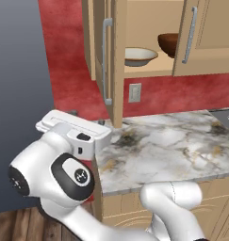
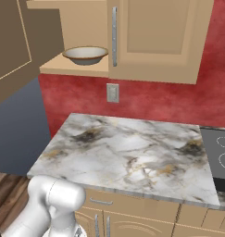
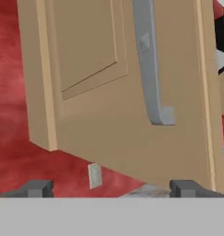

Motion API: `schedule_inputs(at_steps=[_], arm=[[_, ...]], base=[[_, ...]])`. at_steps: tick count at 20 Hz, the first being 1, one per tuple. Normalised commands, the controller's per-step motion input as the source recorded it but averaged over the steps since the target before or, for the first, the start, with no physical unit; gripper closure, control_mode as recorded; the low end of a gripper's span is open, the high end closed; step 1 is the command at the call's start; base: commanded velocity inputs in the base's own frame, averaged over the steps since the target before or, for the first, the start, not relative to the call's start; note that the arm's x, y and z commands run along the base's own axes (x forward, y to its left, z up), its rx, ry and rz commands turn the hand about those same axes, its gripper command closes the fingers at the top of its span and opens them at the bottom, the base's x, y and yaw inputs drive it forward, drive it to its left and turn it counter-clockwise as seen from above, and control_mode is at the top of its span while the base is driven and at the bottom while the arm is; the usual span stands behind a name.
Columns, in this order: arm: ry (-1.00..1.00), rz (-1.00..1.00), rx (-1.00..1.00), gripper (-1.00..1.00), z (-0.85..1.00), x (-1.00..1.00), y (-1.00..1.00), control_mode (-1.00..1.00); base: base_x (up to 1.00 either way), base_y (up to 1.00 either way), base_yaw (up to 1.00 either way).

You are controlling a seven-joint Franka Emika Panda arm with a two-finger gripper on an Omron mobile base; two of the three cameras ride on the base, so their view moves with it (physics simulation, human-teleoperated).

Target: Open the cabinet. Pick the bowls from the counter and place them in the cabinet. Then close the cabinet.

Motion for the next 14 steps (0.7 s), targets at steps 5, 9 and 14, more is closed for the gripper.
schedule_inputs(at_steps=[5, 9, 14], arm=[[-0.06, -0.05, 0.03, -1.0, -0.14, 0.47, 0.04, -1.0], [-0.05, -0.06, 0.03, -1.0, -0.07, 0.44, 0.02, -1.0], [-0.06, -0.06, 0.03, -1.0, 0.0, 0.4, 0.0, -1.0]], base=[[0.0, 0.0, 0.0], [0.0, 0.0, 0.0], [0.0, 0.0, 0.0]])
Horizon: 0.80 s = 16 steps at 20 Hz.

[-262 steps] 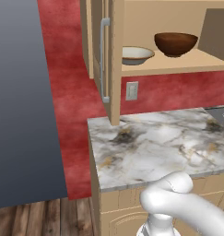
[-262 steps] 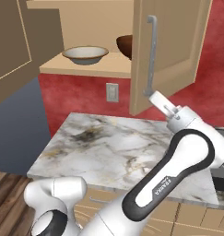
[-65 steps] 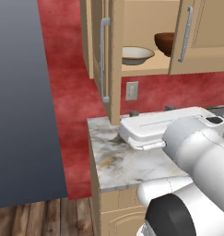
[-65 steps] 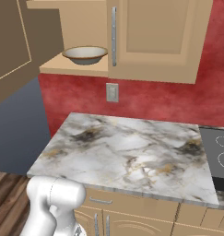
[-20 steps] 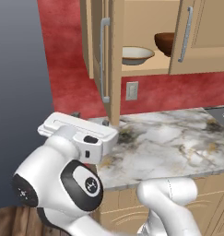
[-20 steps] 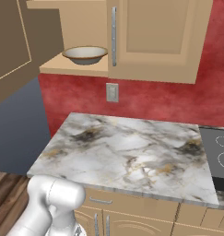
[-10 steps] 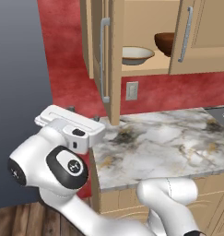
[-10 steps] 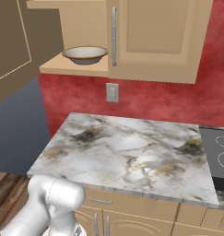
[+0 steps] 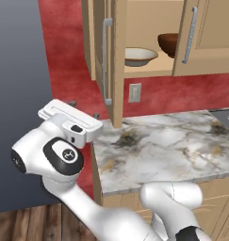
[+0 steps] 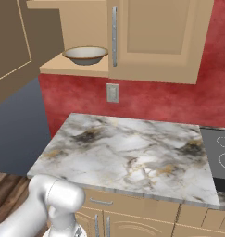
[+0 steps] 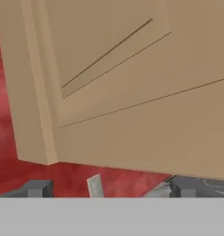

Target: Open the cabinet. Pick the bowls from the counter and place them in the cabinet. Then close the cabinet.

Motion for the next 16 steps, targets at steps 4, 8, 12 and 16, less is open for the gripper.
schedule_inputs(at_steps=[4, 8, 12, 16], arm=[[-0.03, -0.07, 0.02, -1.0, 0.0, 0.34, 0.0, -1.0], [0.0, -0.08, 0.01, -1.0, 0.0, 0.26, 0.0, -1.0], [0.0, -0.11, 0.0, -1.0, 0.0, 0.18, 0.0, -1.0], [0.0, -0.05, 0.0, -1.0, 0.0, 0.19, -0.07, -1.0]], base=[[0.0, 0.0, 0.0], [0.0, 0.0, 0.0], [0.0, 0.0, 0.0], [0.0, 0.0, 0.0]])
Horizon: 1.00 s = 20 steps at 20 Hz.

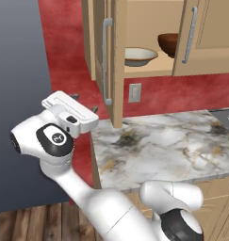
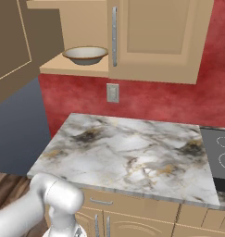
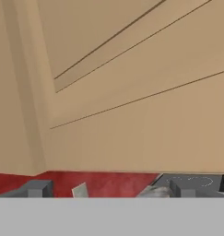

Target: Open the cabinet. Pick the bowls from the counter and place them in the cabinet. Then close the cabinet.

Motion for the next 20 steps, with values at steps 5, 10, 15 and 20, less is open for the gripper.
schedule_inputs(at_steps=[5, 10, 15, 20], arm=[[0.0, 0.0, 0.0, -1.0, 0.0, 0.18, -0.15, -1.0], [0.0, 0.0, 0.0, -1.0, 0.0, 0.14, -0.26, -1.0], [0.0, 0.0, 0.0, -1.0, 0.0, 0.08, -0.35, -1.0], [0.0, 0.0, 0.0, -1.0, 0.0, 0.06, -0.38, -1.0]], base=[[0.0, 0.0, 0.0], [0.0, 0.0, 0.0], [0.0, 0.0, 0.0], [0.0, 0.0, 0.0]])
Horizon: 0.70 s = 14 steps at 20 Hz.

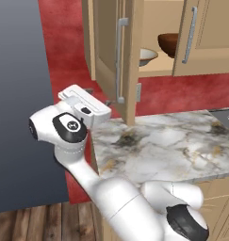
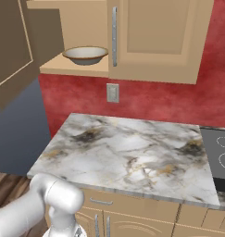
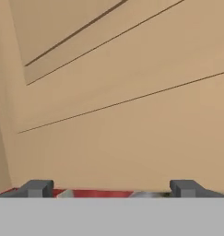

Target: Open the cabinet. Pick the bowls from the counter and place them in the cabinet. Then close the cabinet.

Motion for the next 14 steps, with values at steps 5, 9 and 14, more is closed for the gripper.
schedule_inputs(at_steps=[5, 9, 14], arm=[[0.0, 0.0, 0.0, -1.0, 0.0, 0.1, -0.34, -1.0], [0.0, 0.0, 0.0, -1.0, 0.0, 0.18, -0.31, -1.0], [-0.02, 0.0, 0.0, -1.0, 0.0, 0.25, -0.27, -1.0]], base=[[0.0, 0.0, 0.0], [0.0, 0.0, 0.0], [0.0, 0.0, 0.0]])
